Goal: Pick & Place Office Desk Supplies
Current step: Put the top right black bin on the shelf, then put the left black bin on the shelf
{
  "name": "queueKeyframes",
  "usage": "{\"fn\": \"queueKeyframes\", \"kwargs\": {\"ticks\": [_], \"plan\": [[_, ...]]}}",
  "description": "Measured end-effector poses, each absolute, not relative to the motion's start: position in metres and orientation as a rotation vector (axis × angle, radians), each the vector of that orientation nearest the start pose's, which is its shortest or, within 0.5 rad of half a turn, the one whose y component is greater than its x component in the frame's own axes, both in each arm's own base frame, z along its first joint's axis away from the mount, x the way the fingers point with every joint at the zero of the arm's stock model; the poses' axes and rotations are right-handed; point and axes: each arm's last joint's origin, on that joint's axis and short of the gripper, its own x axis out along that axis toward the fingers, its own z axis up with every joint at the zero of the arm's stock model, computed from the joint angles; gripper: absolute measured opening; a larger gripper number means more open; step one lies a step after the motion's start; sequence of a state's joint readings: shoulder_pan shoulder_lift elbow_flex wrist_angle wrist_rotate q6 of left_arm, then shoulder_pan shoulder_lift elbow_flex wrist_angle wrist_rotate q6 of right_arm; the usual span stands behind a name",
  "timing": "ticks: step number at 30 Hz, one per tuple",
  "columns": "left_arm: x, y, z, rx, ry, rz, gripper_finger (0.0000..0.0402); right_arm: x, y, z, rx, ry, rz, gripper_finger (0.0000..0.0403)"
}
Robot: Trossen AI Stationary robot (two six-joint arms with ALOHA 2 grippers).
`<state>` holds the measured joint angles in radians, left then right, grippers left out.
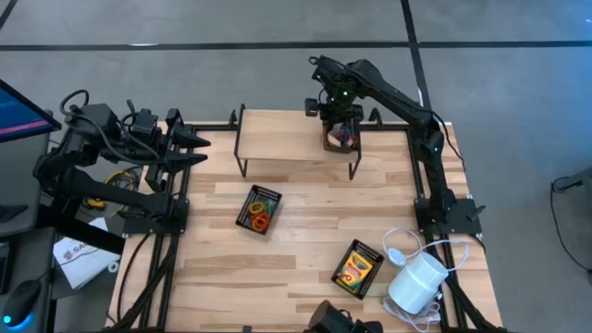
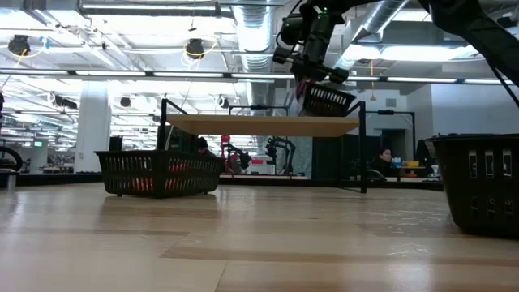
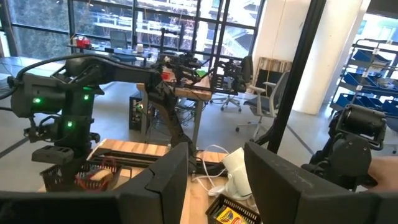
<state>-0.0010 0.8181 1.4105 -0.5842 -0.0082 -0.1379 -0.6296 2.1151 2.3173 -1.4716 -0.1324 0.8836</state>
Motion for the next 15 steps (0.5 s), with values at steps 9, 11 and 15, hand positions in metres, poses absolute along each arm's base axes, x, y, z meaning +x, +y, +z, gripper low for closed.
{"fn": "queueKeyframes", "kwargs": {"ticks": [9, 11, 15], "plan": [[0.106, 0.0, 0.484, -0.139, -0.009, 0.006, 0.0153, 0.336, -0.246, 0.346, 1.222, 0.914, -0.959, 0.0121], [0.106, 0.0, 0.484, -0.139, -0.009, 0.006, 0.0153, 0.336, -0.248, 0.35, 1.206, 0.885, -0.942, 0.0131], [0.106, 0.0, 0.483, -0.139, -0.003, 0.007, 0.0153, 0.337, -0.244, 0.368, 1.154, 0.771, -0.871, 0.0144]]}}
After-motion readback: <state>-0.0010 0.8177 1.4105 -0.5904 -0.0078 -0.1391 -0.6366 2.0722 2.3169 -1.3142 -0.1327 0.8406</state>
